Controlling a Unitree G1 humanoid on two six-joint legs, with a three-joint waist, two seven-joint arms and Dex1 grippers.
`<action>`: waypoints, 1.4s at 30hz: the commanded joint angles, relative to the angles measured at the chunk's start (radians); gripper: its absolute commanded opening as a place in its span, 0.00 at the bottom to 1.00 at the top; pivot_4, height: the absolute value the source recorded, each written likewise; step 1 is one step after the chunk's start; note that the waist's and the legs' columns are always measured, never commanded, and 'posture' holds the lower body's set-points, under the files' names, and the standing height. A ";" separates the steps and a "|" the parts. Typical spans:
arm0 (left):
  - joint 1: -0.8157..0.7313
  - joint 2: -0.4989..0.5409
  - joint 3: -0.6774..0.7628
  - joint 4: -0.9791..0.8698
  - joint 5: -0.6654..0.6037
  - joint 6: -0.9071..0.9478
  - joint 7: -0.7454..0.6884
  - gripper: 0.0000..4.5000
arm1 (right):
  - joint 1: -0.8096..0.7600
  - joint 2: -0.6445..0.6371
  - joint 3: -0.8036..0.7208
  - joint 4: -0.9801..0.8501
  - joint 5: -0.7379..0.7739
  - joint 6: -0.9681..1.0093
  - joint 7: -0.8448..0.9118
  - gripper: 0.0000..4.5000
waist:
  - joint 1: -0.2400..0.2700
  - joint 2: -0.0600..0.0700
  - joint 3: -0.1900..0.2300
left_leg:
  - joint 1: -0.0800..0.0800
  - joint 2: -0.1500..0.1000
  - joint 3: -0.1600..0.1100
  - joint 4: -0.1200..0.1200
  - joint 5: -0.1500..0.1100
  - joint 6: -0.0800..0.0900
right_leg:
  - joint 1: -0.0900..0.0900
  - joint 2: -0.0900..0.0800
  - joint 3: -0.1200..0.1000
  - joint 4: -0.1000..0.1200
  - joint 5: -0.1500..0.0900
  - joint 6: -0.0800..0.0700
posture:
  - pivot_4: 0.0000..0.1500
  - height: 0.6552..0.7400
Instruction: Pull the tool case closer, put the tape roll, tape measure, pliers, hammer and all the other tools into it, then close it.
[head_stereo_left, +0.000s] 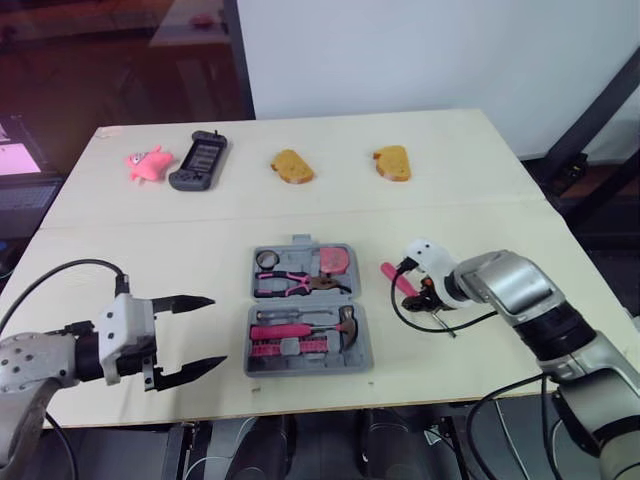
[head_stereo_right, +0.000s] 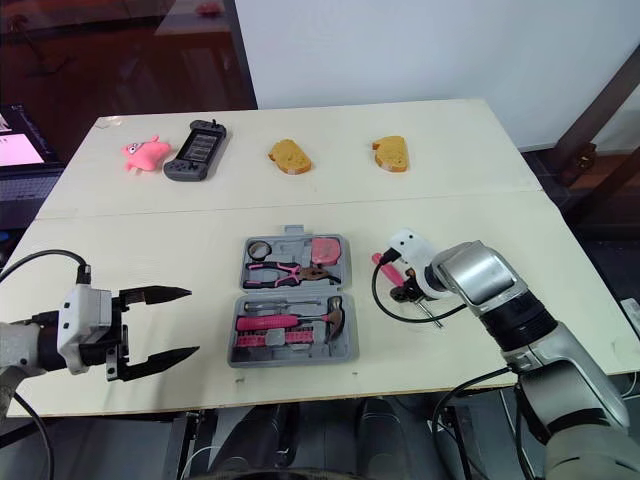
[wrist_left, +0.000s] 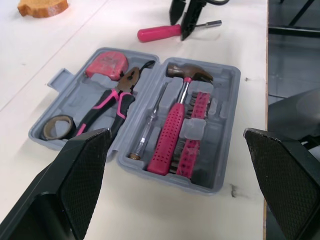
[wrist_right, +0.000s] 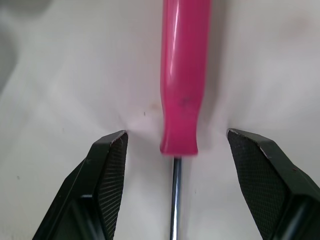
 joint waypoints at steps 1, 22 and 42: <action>0.004 0.003 0.017 -0.010 -0.002 -0.001 0.006 1.00 | 0.036 0.011 -0.044 -0.015 -0.004 -0.036 -0.010 0.74 | 0.000 0.000 0.000 | 0.000 0.000 0.000 0.000 0.000 0.000 | 0.000 0.000 0.000 0.000 0.000 0.000 | 1.00 1.00; -0.028 0.008 0.013 0.029 0.005 -0.014 -0.013 1.00 | 0.078 0.034 -0.089 -0.069 -0.005 -0.032 -0.005 0.09 | 0.000 -0.001 -0.001 | 0.001 0.000 0.000 0.000 0.000 0.000 | 0.001 0.000 0.000 0.000 0.000 0.000 | 1.00 1.00; 0.075 -0.019 0.071 0.090 0.021 -0.142 -0.054 1.00 | -0.478 -0.197 0.418 -0.449 0.055 -0.031 0.564 0.09 | -0.004 0.001 0.001 | -0.001 0.002 0.001 0.000 0.000 0.000 | -0.002 0.000 0.000 0.000 0.000 0.000 | 1.00 1.00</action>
